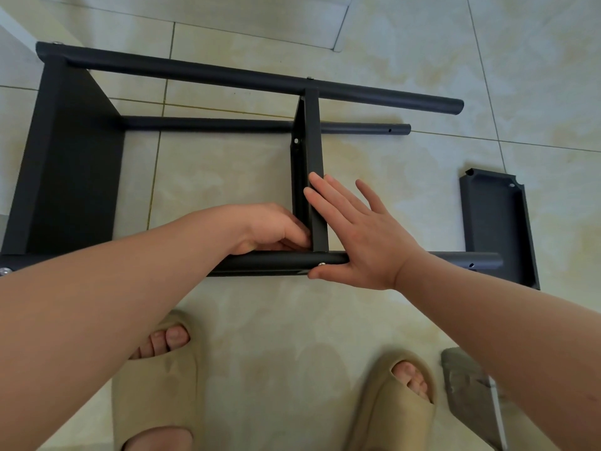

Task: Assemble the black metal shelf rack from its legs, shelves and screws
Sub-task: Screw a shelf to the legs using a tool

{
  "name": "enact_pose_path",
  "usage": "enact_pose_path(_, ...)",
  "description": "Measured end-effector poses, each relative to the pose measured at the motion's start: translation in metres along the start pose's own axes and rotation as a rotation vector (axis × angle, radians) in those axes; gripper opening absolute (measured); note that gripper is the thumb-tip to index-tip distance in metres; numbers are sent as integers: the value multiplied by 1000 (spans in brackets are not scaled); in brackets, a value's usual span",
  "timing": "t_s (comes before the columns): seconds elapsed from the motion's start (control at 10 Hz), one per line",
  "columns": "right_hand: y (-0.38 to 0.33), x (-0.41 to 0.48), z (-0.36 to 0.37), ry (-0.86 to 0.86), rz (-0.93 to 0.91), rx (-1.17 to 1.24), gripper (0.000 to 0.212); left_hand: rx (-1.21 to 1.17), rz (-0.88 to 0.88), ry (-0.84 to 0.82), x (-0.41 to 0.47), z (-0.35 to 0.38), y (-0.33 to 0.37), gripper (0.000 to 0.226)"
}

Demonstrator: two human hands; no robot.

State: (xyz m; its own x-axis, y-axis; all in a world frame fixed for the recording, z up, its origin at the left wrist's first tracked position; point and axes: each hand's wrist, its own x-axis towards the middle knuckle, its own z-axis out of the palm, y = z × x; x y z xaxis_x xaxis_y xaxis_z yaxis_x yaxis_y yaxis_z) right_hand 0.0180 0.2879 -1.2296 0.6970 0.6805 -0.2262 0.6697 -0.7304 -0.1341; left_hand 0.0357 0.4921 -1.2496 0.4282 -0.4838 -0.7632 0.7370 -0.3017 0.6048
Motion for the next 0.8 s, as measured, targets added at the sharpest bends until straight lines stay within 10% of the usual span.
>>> enact_pose_path(0.8, -1, 0, -1, -4, -1, 3, 107, 108, -3, -3, 7, 0, -2, 13)
